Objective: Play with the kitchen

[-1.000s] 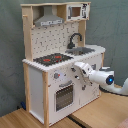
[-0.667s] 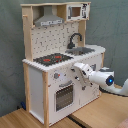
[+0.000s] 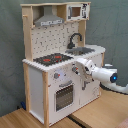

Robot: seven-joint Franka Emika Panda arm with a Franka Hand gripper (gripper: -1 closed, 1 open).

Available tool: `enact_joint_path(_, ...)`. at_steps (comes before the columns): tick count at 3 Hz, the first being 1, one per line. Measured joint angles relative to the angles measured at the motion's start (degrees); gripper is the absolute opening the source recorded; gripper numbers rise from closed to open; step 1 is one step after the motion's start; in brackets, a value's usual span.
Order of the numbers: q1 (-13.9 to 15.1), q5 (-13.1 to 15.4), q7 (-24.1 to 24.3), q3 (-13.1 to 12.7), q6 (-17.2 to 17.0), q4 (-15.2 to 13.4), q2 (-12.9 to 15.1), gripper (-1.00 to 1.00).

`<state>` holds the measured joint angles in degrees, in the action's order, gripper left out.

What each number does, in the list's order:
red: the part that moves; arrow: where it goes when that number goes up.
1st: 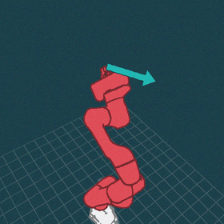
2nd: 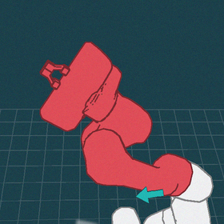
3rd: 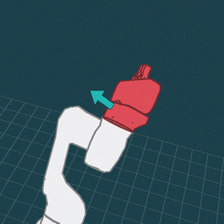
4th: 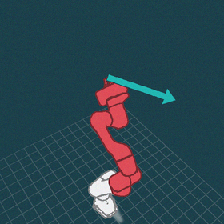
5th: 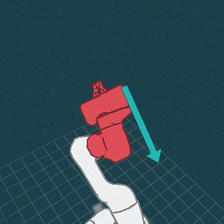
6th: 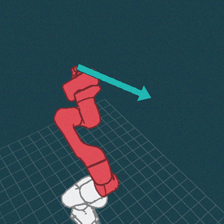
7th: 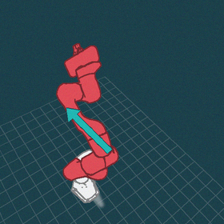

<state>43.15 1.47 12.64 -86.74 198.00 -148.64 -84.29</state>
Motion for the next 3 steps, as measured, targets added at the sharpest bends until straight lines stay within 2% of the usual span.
enact_joint_path(1,-4.3,0.0,-2.2,2.7,-1.1,-1.7,0.0,1.00)
enact_joint_path(2,-7.8,0.0,-5.0,3.3,-4.9,-3.7,0.0,1.00)
enact_joint_path(3,-12.4,-0.2,-4.4,3.3,-9.1,-4.9,-0.1,1.00)
